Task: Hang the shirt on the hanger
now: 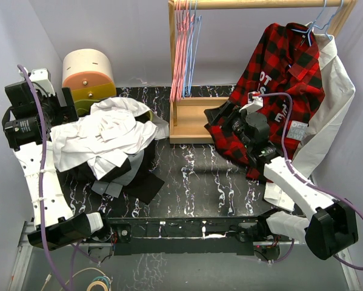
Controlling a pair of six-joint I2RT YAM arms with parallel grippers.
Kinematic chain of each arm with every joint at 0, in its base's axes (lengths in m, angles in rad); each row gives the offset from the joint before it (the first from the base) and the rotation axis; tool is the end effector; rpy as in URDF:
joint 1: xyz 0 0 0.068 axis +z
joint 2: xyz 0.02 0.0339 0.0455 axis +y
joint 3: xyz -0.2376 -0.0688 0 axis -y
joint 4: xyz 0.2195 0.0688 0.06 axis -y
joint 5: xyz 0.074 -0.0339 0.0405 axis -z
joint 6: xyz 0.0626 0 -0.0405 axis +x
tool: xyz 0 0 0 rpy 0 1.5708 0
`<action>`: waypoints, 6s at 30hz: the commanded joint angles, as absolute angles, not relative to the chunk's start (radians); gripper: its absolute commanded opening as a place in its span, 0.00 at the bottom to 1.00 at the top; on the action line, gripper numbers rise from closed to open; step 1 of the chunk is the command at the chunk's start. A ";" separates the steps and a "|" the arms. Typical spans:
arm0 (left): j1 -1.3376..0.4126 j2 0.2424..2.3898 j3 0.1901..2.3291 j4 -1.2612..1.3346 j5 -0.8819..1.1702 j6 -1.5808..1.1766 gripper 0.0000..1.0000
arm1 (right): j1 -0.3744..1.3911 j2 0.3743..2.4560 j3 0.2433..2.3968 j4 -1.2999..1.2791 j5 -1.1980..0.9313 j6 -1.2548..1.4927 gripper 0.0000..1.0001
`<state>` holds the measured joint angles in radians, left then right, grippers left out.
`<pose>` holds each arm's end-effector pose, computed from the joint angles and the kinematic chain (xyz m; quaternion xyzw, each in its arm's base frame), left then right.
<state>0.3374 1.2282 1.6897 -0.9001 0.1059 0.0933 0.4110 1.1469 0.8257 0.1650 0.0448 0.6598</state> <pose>0.2224 0.0710 0.4309 -0.0744 0.8400 0.0708 0.5328 0.2618 0.1110 0.2965 0.1087 0.7523 0.3168 0.5674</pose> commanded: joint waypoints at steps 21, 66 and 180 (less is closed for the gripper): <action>0.336 1.214 1.717 -0.969 0.392 0.122 0.97 | 0.412 1.185 0.834 0.305 -0.123 0.609 0.98; 0.104 1.349 1.989 -1.430 0.437 0.646 0.00 | 0.889 1.089 0.771 0.508 0.022 -0.056 0.98; -0.299 1.422 1.736 -1.428 0.581 0.497 0.62 | 0.580 1.134 0.453 0.304 0.088 0.513 0.89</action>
